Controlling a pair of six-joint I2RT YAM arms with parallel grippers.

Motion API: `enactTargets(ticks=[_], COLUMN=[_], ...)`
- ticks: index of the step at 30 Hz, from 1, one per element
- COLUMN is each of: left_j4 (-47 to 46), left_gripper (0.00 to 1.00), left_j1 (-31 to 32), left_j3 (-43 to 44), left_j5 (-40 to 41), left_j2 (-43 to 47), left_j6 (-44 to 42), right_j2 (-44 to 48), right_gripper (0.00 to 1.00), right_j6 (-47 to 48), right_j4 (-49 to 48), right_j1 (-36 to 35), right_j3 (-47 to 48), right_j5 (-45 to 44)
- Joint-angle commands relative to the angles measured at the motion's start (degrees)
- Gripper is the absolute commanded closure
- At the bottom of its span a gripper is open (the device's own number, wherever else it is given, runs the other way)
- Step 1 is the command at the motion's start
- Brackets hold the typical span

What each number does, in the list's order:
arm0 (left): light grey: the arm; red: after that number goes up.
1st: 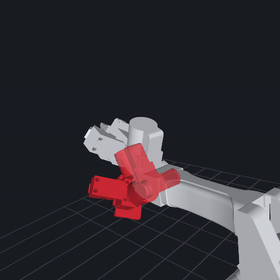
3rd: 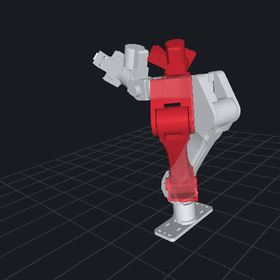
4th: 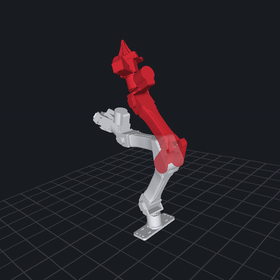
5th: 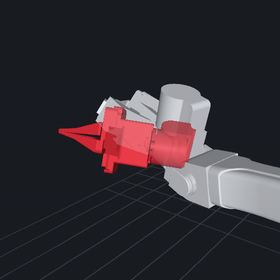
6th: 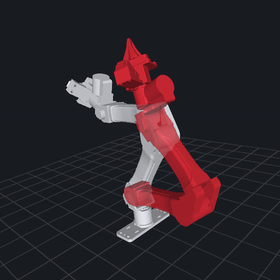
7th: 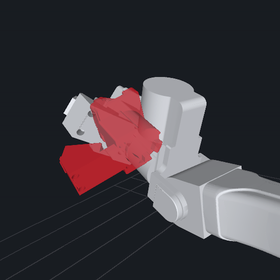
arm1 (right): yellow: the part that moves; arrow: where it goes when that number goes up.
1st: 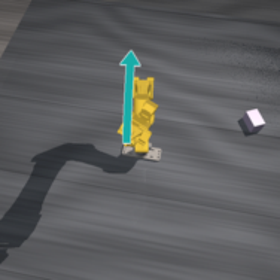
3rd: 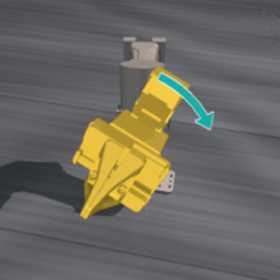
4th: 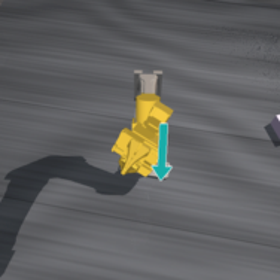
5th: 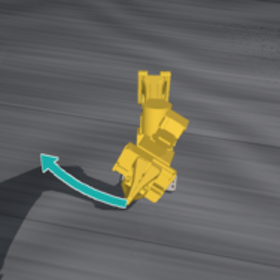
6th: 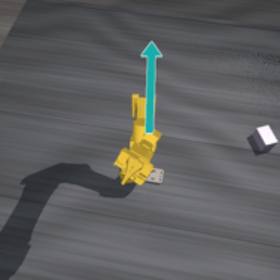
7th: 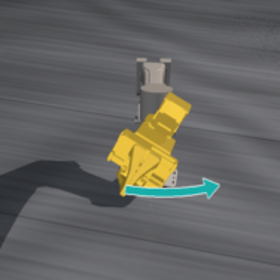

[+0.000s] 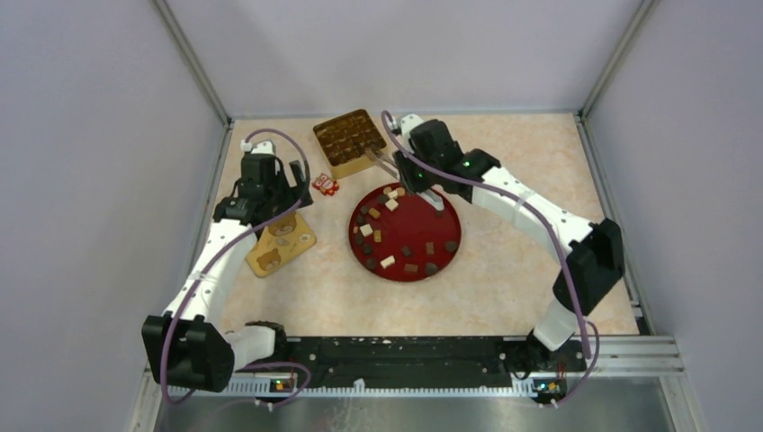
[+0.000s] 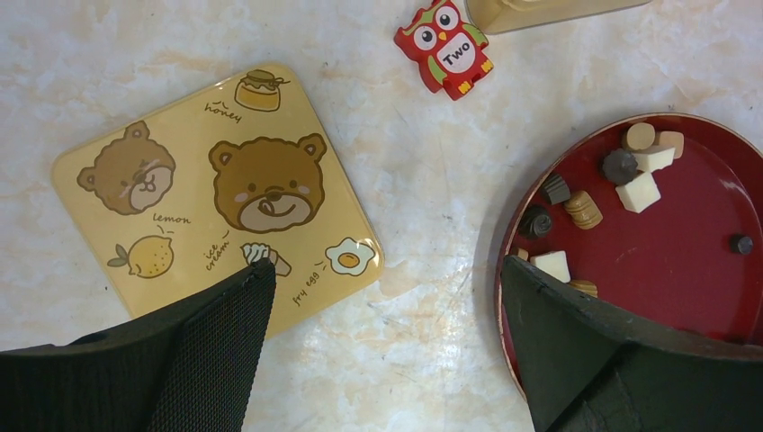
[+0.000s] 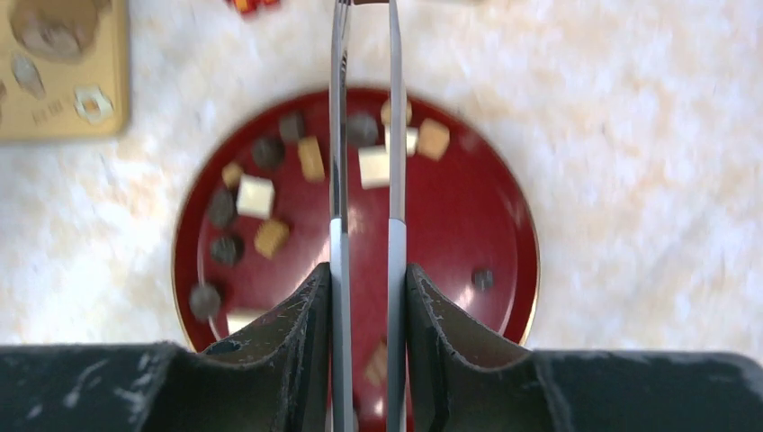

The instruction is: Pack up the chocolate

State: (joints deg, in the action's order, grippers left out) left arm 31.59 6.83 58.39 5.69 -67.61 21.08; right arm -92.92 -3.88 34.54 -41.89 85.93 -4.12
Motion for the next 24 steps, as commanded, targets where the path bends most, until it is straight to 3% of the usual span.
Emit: enactTargets(ticks=[1,9,24], left_j4=[-0.1,0.9,1.0], left_gripper=[0.01,0.01,0.01], left_j1=[-0.1,-0.1,-0.1], left_j3=[1.2,1.0,0.3], left_j5=[1.1,2.9,3.0], left_j2=[2.3,4.0,4.4], left_j6=[-0.3,-1.0,-1.1], right_j2=[-8.3,-22.9,-28.4], right_gripper=[1.00,1.00,1.00], right_j6=[-0.8,-2.8,-4.2], right_j4=[-7.0,-5.5,-10.0], right_j1=[-0.6,0.3,0.6], right_j3=[10.7,24.9,25.2], right_j5=[-0.8,-1.4,1.3])
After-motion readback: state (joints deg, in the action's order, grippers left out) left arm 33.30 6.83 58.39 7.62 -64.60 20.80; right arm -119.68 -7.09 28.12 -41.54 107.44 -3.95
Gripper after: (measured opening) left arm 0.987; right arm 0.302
